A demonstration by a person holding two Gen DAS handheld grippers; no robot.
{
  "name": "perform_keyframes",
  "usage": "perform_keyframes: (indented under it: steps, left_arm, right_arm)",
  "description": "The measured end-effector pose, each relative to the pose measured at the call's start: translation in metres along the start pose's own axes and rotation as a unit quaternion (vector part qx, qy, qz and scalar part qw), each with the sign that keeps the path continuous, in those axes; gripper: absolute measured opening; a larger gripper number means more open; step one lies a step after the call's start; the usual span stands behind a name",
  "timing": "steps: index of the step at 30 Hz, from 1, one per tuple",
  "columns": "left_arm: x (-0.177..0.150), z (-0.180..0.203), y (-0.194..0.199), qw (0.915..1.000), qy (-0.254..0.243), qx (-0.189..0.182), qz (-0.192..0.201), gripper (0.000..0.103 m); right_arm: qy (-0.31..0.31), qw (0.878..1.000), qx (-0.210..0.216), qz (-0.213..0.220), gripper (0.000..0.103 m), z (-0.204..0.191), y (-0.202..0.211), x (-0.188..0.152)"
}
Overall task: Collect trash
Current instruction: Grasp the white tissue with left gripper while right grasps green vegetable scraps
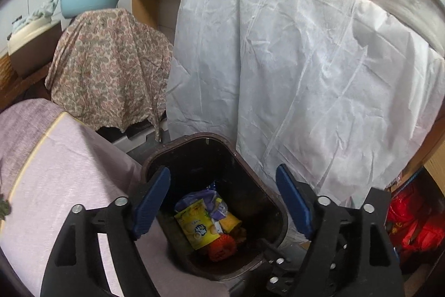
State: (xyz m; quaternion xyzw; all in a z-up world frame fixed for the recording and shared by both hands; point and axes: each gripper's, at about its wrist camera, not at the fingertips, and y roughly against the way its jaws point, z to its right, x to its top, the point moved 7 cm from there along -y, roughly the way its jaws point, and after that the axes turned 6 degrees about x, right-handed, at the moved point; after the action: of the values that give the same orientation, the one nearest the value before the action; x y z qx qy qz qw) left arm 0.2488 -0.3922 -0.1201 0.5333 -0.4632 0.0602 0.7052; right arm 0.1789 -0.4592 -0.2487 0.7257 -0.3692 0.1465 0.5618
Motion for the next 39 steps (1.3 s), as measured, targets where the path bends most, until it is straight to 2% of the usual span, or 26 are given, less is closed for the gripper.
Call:
perform_keyframes:
  steps: [6,10,15,19,21,23,26,29,33,37,38,39]
  left_arm:
    - [-0.014,-0.051,0.049,0.9995,0.006,0.013,0.027,0.09]
    - [-0.029,-0.096,0.083,0.9984,0.017,0.037,0.039,0.093]
    - [-0.05,-0.173,0.118,0.992,0.056,0.101,0.051,0.093]
    - [-0.064,-0.237,0.126,0.9833,0.094,0.151,0.036,0.091]
    - [-0.07,-0.269,0.124,0.9777,0.115,0.173,0.027,0.086]
    - [-0.074,-0.297,0.116,0.9724,0.128,0.195,0.011,0.077]
    - [-0.076,-0.327,0.096,0.968,0.145,0.204,-0.016,0.066]
    - [-0.076,-0.346,0.08,0.9627,0.169,0.209,-0.03,0.057]
    - [-0.078,-0.351,0.063,0.9617,0.175,0.206,-0.046,0.054]
    - [-0.08,-0.347,0.057,0.963,0.18,0.194,-0.05,0.03]
    - [-0.081,-0.346,0.059,0.9634,0.185,0.188,-0.048,0.018]
    - [-0.081,-0.346,0.06,0.9636,0.187,0.185,-0.049,0.014]
  right_arm:
    - [0.02,0.999,0.027,0.027,0.079,-0.031,0.031,0.013]
    - [0.048,0.996,0.058,0.042,0.079,-0.071,0.048,0.025]
    - [0.084,0.989,0.11,0.042,0.079,-0.126,0.057,0.033]
    - [0.113,0.983,0.142,0.04,0.079,-0.166,0.063,0.037]
    - [0.134,0.979,0.151,0.041,0.079,-0.185,0.067,0.037]
    - [0.152,0.975,0.157,0.041,0.079,-0.202,0.071,0.036]
    - [0.169,0.971,0.166,0.039,0.079,-0.221,0.078,0.034]
    - [0.189,0.966,0.172,0.038,0.079,-0.236,0.084,0.03]
    - [0.21,0.962,0.174,0.033,0.079,-0.25,0.086,0.028]
    - [0.229,0.957,0.174,0.023,0.079,-0.267,0.08,0.027]
    - [0.235,0.956,0.175,0.022,0.079,-0.272,0.078,0.028]
    - [0.243,0.954,0.176,0.02,0.079,-0.278,0.075,0.029]
